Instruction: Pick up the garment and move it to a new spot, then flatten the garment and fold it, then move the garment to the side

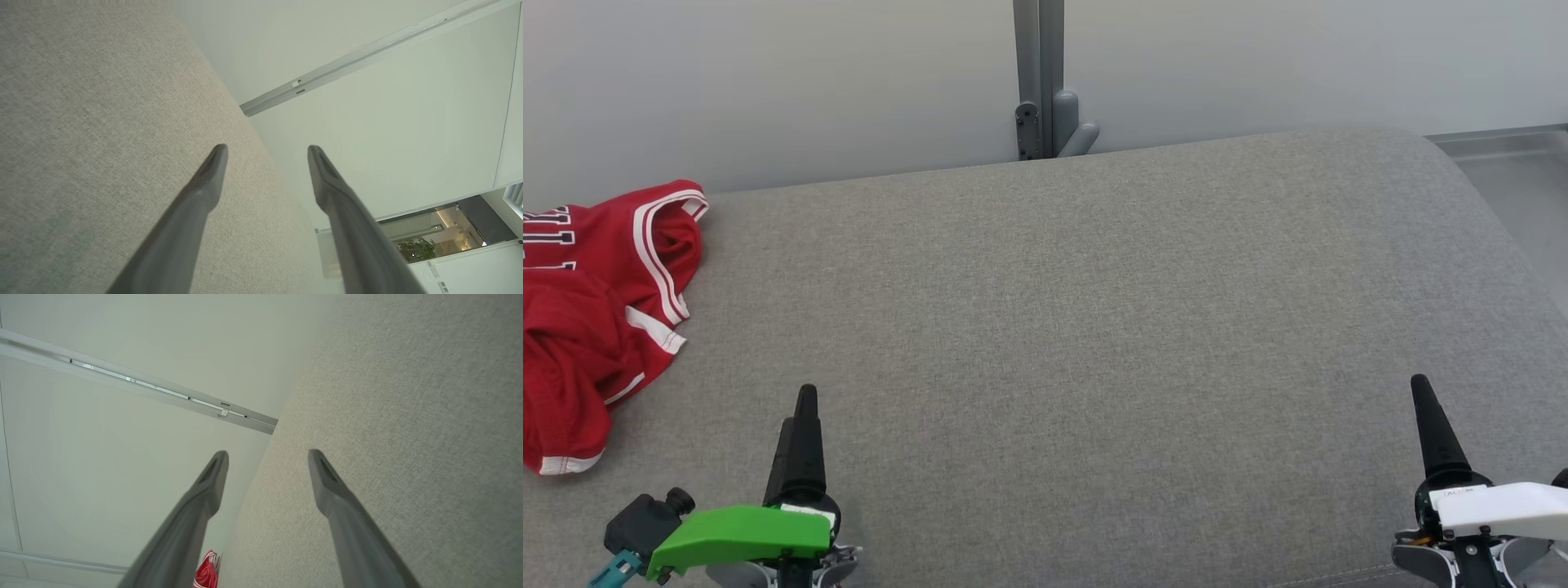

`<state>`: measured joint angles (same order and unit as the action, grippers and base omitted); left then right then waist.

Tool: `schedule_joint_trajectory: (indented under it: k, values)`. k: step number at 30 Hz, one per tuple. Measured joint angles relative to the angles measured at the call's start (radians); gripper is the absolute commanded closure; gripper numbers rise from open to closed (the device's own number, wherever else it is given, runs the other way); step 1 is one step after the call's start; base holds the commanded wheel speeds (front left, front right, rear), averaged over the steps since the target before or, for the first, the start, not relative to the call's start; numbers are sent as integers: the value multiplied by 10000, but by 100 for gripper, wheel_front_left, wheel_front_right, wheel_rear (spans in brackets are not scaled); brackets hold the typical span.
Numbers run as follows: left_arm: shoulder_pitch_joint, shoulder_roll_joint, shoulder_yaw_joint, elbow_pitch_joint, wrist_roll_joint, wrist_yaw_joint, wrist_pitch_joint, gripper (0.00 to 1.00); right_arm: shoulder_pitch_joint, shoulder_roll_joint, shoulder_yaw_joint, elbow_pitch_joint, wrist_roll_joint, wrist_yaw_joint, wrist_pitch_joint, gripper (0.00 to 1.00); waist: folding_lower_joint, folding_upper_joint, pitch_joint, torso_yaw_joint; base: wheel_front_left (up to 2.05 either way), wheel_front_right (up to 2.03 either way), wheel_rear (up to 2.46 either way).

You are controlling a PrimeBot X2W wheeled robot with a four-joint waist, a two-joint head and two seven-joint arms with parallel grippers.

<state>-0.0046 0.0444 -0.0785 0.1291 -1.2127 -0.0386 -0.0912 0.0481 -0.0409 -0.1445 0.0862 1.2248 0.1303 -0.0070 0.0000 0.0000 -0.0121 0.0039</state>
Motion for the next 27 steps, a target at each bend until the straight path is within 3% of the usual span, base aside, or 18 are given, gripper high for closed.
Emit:
schedule_joint_trajectory:
  k: [16, 27]
  values:
    - [149, 4, -502, -75, 3239, 602, -422, 0, 97, -12, 616, -420, -3482, 0, -593, 0, 0, 0, -105, 10, 0, 0, 0]
    - [192, 6, -541, -48, 4815, 953, -642, 0, 124, -23, 949, -543, -5076, 0, -940, 0, 0, 0, -148, 39, 0, 0, 0]
